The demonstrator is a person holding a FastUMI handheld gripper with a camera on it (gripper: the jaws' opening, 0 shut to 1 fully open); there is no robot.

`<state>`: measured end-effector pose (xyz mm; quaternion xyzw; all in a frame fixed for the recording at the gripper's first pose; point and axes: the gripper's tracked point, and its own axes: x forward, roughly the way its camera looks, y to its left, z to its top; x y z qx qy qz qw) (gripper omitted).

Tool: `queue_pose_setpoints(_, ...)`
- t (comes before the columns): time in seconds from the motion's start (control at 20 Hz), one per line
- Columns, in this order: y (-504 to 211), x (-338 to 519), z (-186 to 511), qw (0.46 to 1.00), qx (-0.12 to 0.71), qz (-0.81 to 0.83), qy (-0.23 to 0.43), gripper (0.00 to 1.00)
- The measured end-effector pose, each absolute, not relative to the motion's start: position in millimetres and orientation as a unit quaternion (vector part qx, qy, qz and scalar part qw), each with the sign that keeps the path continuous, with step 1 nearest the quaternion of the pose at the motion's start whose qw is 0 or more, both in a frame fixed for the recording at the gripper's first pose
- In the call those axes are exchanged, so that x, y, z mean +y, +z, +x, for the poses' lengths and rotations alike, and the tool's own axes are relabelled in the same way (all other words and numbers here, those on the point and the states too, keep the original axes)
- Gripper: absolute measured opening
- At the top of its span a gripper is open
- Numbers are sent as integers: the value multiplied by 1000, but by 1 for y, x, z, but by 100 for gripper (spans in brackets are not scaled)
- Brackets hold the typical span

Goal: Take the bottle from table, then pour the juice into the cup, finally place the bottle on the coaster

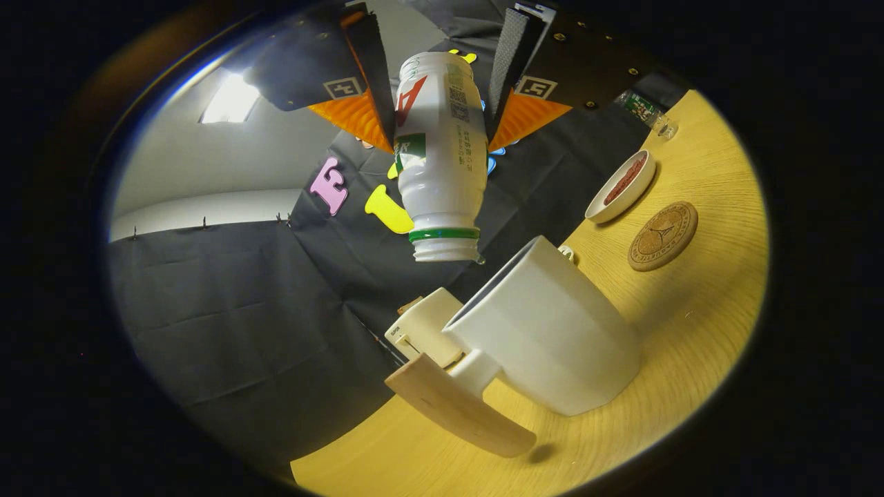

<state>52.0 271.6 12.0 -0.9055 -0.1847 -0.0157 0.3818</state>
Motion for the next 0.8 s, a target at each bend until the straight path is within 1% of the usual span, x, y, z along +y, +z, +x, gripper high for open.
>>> queue_pose_setpoints(0.5,-6,271,52,367,-178,-913,-7,65)
queue_pose_setpoints(0.7,-12,269,52,372,-173,-912,-4,65)
queue_pose_setpoints(0.8,-13,265,53,387,-165,-907,-2,65)
